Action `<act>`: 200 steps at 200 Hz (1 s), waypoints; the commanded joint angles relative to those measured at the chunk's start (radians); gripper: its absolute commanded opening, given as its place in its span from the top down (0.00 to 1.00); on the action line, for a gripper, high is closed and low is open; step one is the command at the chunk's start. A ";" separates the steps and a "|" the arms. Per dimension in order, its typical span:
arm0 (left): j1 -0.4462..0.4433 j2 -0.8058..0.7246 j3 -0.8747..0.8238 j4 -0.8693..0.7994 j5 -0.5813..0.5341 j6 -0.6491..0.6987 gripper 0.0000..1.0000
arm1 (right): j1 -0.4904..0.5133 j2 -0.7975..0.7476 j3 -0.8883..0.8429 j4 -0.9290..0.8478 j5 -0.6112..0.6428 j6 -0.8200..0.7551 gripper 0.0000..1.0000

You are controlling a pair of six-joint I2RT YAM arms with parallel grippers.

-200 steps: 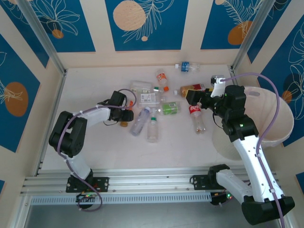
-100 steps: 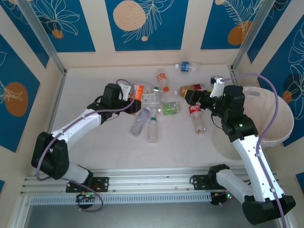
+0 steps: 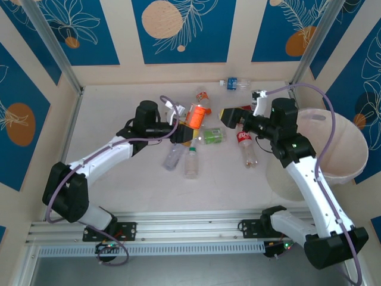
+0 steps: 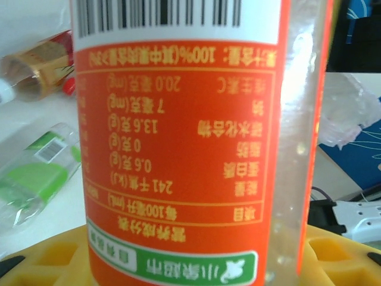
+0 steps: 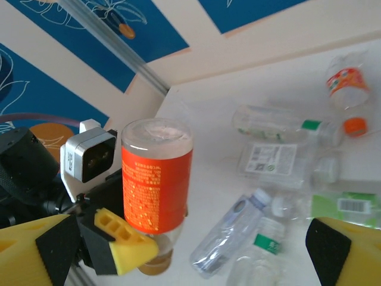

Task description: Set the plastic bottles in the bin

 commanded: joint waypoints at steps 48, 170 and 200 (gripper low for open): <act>-0.066 0.003 0.068 0.006 -0.004 0.085 1.00 | 0.164 0.134 0.088 0.061 0.062 0.092 0.00; -0.105 0.005 0.085 -0.019 -0.065 0.116 1.00 | 0.199 0.250 0.196 -0.074 0.094 0.105 0.15; -0.106 0.002 0.084 -0.019 -0.081 0.114 1.00 | 0.199 0.255 0.193 -0.082 0.098 0.095 0.26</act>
